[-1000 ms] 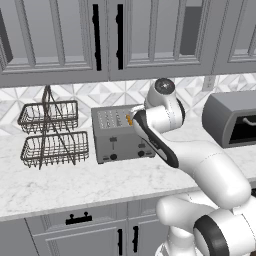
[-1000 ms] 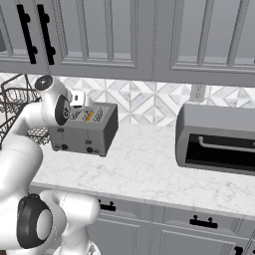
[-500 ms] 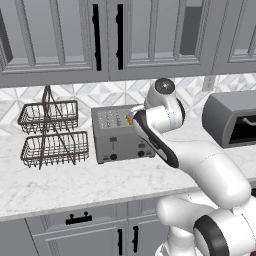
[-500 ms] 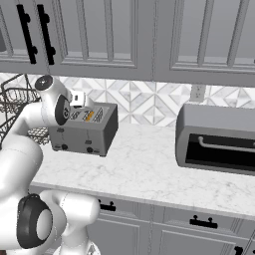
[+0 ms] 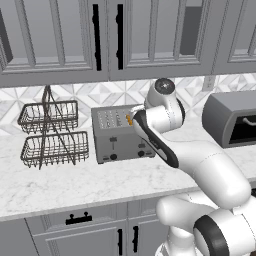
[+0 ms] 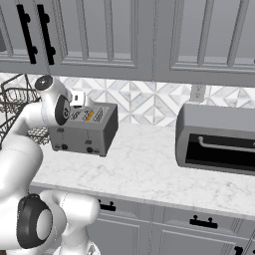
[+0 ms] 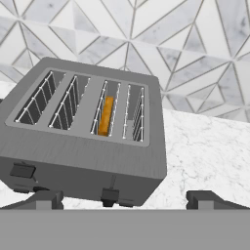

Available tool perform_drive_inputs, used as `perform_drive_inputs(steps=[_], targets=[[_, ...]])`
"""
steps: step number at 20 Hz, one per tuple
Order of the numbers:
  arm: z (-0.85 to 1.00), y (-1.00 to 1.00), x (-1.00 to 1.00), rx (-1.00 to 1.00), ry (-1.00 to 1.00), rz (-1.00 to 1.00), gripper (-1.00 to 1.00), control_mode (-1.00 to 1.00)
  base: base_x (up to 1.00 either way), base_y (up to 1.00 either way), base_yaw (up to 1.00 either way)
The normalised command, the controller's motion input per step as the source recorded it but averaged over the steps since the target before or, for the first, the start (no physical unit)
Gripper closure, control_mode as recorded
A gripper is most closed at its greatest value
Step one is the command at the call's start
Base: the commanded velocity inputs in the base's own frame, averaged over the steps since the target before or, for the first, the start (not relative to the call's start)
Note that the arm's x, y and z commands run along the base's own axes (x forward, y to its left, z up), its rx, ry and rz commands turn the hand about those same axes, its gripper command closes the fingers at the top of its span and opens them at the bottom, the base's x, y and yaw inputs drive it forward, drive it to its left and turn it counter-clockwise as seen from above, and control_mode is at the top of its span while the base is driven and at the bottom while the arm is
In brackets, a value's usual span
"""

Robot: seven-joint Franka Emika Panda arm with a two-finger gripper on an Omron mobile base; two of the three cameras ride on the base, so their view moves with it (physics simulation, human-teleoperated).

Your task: Start the toaster. Once the lever pops up, take the bread to the plate on the dining counter.

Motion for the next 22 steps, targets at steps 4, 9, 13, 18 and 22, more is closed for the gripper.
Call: perform_drive_inputs(steps=[4, 9, 13, 18, 22], targets=[[0.00, 0.00, 0.00, 0.00, 0.00, 0.00, -1.00, -1.00, 0.00, 0.00, 0.00], [0.00, 0.00, 0.00, 0.00, 0.00, 0.00, -1.00, -1.00, 0.00, 0.00, 0.00], [0.00, 0.00, 0.00, 0.00, 0.00, 0.00, -1.00, -1.00, 0.00, 0.00, 0.00], [0.00, 0.00, 0.00, 0.00, 0.00, 0.00, -1.00, -1.00, 0.00, 0.00, 0.00], [0.00, 0.00, 0.00, 0.00, 0.00, 0.00, -1.00, -1.00, 0.00, 0.00, 0.00]])
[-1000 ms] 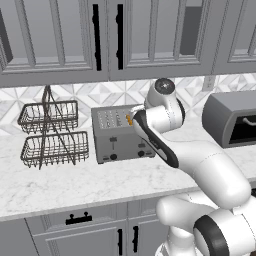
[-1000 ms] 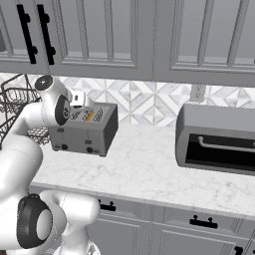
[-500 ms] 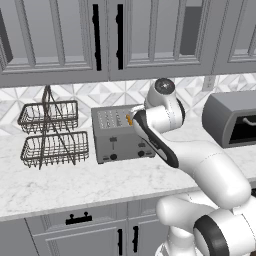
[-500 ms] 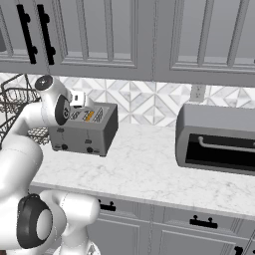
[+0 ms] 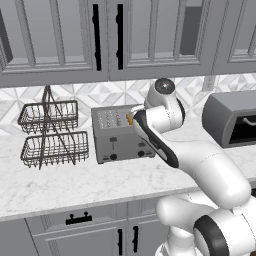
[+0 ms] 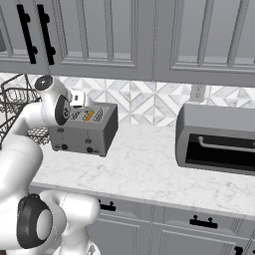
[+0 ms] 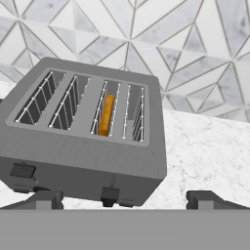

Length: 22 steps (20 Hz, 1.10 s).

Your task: Start the toaster. Once the lever pops up, take the bread to the plate on the dining counter.

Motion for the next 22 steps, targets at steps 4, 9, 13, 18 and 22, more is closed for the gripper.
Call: perform_drive_inputs(steps=[4, 9, 13, 18, 22], targets=[[0.00, 0.00, 0.00, 0.00, 0.00, 0.00, -1.00, -1.00, 0.00, 0.00, 0.00], [0.00, 0.00, 0.00, 0.00, 0.00, 0.00, -1.00, -1.00, 0.00, 0.00, 0.00], [0.00, 0.00, 0.00, 0.00, 0.00, 0.00, -1.00, -1.00, 0.00, 0.00, 0.00], [0.00, 0.00, 0.00, 0.00, 0.00, 0.00, -1.00, -1.00, 0.00, 0.00, 0.00], [0.00, 0.00, 0.00, 0.00, 0.00, 0.00, -1.00, -1.00, 0.00, 0.00, 0.00]])
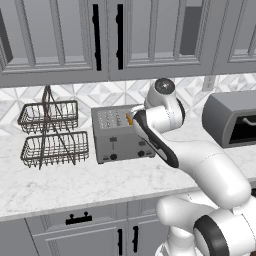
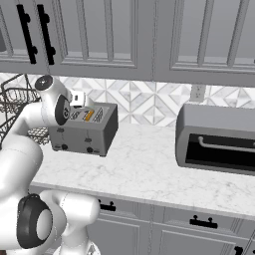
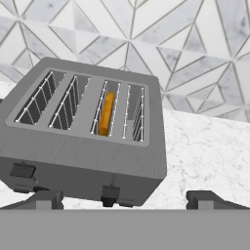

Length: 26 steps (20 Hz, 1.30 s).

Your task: Start the toaster. Once the lever pops up, take the bread to the plate on the dining counter.

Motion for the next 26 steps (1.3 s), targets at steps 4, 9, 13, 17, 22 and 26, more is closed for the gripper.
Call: perform_drive_inputs(steps=[4, 9, 13, 17, 22, 26], targets=[[0.00, 0.00, 0.00, 0.00, 0.00, 0.00, -1.00, -1.00, 0.00, 0.00, 0.00], [0.00, 0.00, 0.00, 0.00, 0.00, 0.00, -1.00, -1.00, 0.00, 0.00, 0.00], [0.00, 0.00, 0.00, 0.00, 0.00, 0.00, -1.00, -1.00, 0.00, 0.00, 0.00], [0.00, 0.00, 0.00, 0.00, 0.00, 0.00, -1.00, -1.00, 0.00, 0.00, 0.00], [0.00, 0.00, 0.00, 0.00, 0.00, 0.00, -1.00, -1.00, 0.00, 0.00, 0.00], [0.00, 0.00, 0.00, 0.00, 0.00, 0.00, -1.00, -1.00, 0.00, 0.00, 0.00]])
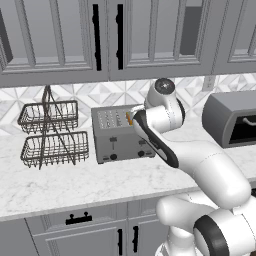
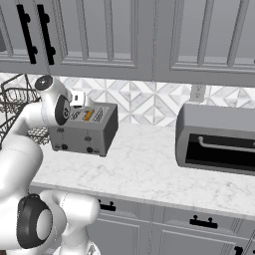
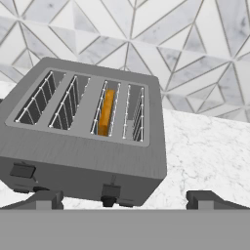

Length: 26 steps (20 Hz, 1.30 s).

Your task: Start the toaster. Once the lever pops up, take the bread to the plate on the dining counter.

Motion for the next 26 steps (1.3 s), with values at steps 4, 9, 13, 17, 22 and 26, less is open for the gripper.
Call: perform_drive_inputs(steps=[4, 9, 13, 17, 22, 26], targets=[[0.00, 0.00, 0.00, 0.00, 0.00, 0.00, -1.00, -1.00, 0.00, 0.00, 0.00], [0.00, 0.00, 0.00, 0.00, 0.00, 0.00, -1.00, -1.00, 0.00, 0.00, 0.00], [0.00, 0.00, 0.00, 0.00, 0.00, 0.00, -1.00, -1.00, 0.00, 0.00, 0.00], [0.00, 0.00, 0.00, 0.00, 0.00, 0.00, -1.00, -1.00, 0.00, 0.00, 0.00], [0.00, 0.00, 0.00, 0.00, 0.00, 0.00, -1.00, -1.00, 0.00, 0.00, 0.00], [0.00, 0.00, 0.00, 0.00, 0.00, 0.00, -1.00, -1.00, 0.00, 0.00, 0.00]])
